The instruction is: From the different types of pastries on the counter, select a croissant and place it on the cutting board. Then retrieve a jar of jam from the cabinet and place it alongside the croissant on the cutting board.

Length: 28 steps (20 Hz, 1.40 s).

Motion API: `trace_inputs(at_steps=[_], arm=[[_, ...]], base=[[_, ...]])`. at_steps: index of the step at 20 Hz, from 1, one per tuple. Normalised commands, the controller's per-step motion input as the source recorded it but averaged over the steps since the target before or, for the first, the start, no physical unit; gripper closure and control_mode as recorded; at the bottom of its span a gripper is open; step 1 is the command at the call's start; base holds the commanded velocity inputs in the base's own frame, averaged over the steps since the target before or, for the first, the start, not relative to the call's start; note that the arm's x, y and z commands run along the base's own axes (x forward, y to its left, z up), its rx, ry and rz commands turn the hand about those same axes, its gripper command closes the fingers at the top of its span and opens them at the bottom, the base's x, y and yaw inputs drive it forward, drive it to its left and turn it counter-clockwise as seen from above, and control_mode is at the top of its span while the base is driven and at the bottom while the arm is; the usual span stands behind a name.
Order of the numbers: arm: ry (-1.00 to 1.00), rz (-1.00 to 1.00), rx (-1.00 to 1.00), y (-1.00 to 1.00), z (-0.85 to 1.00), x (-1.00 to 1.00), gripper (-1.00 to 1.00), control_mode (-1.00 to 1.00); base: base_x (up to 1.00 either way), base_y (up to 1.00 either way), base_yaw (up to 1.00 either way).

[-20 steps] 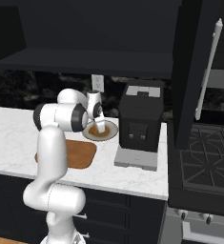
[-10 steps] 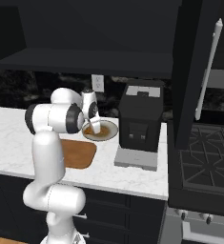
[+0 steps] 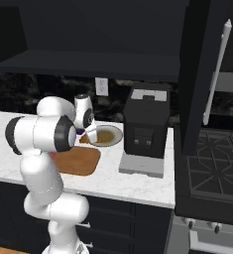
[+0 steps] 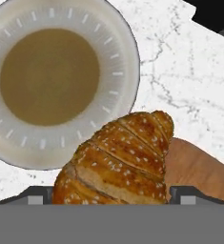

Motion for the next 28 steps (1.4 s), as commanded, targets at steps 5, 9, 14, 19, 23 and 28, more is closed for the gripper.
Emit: trace_inputs(at_steps=[5,9,14,19,23,28], arm=[[-0.03,0.0,0.0,0.0,0.17,-1.0,1.0,-1.0],[-0.06,0.0,0.0,0.12,0.31,-0.76,1.0,-1.0],[-0.04,0.0,0.0,0.12,0.09,-0.14,1.0,-1.0],[0.0,0.0,0.0,0.0,-0.23,0.0,1.0,-1.0],[0.0,0.0,0.0,0.0,0.0,0.0,1.0,-1.0],[0.0,0.0,0.0,0.06,0.0,0.0,-1.0,-1.0]], base=[[0.0,0.0,0.0],[0.0,0.0,0.0],[0.0,0.0,0.0],[0.0,0.0,0.0],[0.0,0.0,0.0],[0.0,0.0,0.0]])
